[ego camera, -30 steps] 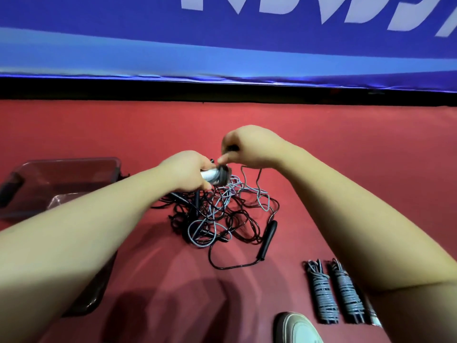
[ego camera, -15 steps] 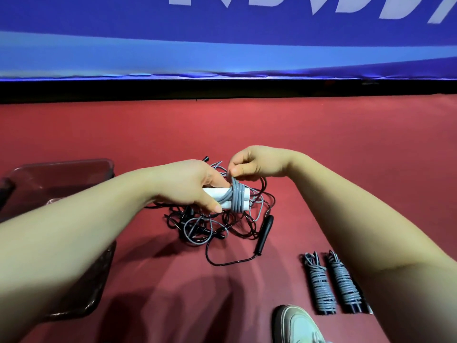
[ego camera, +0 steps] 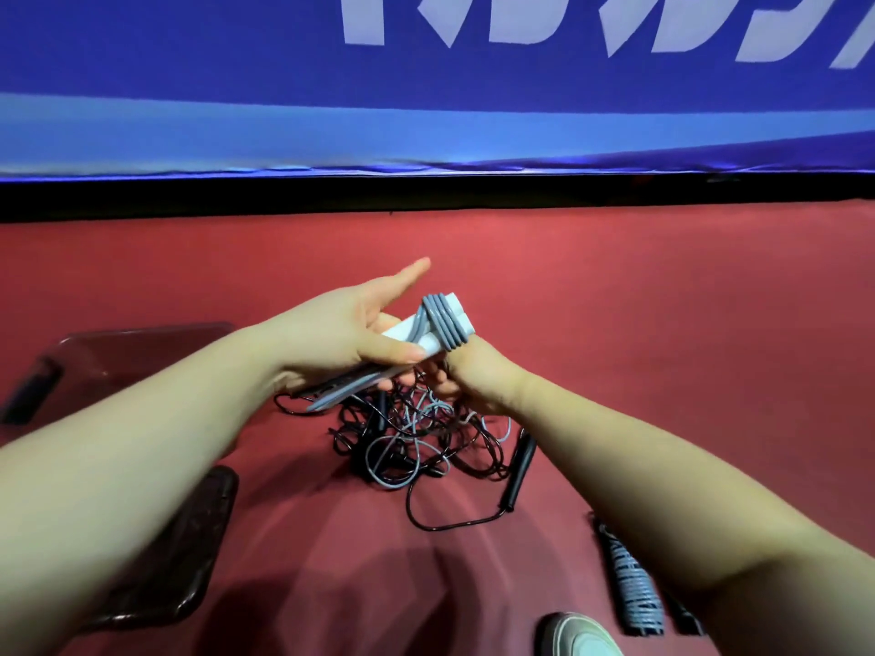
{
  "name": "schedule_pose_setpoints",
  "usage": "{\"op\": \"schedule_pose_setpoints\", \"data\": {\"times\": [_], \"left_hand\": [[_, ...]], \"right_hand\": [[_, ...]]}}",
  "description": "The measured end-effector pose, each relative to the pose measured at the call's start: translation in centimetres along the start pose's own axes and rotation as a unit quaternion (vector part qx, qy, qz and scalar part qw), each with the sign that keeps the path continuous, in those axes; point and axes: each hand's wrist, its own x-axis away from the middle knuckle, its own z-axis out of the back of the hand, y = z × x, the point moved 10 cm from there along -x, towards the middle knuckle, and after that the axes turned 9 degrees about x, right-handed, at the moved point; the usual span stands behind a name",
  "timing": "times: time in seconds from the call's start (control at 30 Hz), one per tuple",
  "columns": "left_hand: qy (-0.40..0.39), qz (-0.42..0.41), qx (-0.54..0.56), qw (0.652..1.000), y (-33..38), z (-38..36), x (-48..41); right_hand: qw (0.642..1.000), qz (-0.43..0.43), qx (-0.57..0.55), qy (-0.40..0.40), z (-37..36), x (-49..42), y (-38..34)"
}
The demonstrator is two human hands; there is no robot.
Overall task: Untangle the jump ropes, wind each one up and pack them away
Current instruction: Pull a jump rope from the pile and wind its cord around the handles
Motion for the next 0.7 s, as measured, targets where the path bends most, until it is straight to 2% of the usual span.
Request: {"op": "schedule_pose_setpoints", "data": {"times": [0.1, 0.2, 0.23, 0.27, 0.33, 0.4, 0.47, 0.57, 0.63, 0.7], "left_hand": [[0.021, -0.01, 0.011, 1.0, -0.1, 0.8, 0.0], [0.065, 0.003, 0.047, 0.997, -0.2, 2.2, -0.3], [0.082, 0.008, 0.069, 0.994, -0.2, 2.9, -0.3], [0.098, 0.012, 0.088, 0.991, -0.3, 3.5, -0.3], [0.127, 0.017, 0.102, 0.986, -0.5, 4.8, -0.3], [0.145, 0.019, 0.106, 0.984, -0.8, 5.3, -0.1], [0.154, 0.019, 0.116, 0.981, -1.0, 5.3, -0.1], [0.173, -0.004, 0.118, 0.978, -0.2, 5.6, -0.3], [0.198, -0.026, 0.118, 0.973, 0.7, 6.3, -0.3], [0.223, -0.043, 0.12, 0.966, 1.4, 7.3, -0.1]], "right_hand": [[0.999, -0.025, -0.032, -0.027, -0.7, -0.1, 0.2], [0.991, 0.035, -0.125, -0.027, -0.1, -0.1, -0.8], [0.99, 0.064, -0.121, -0.019, 0.4, -0.1, -1.0], [0.993, 0.091, -0.08, -0.001, 1.0, 0.0, -1.1], [0.989, 0.117, 0.072, 0.064, 2.3, 0.4, -1.1], [0.965, 0.129, 0.196, 0.116, 2.9, 0.6, -1.3], [0.949, 0.125, 0.257, 0.133, 2.5, 0.2, -1.5], [0.963, 0.093, 0.208, 0.145, 1.5, -0.8, -1.2], [0.97, 0.099, 0.168, 0.145, 0.8, -1.2, -1.8], [0.968, 0.116, 0.173, 0.138, 0.8, -1.5, -2.5]]}}
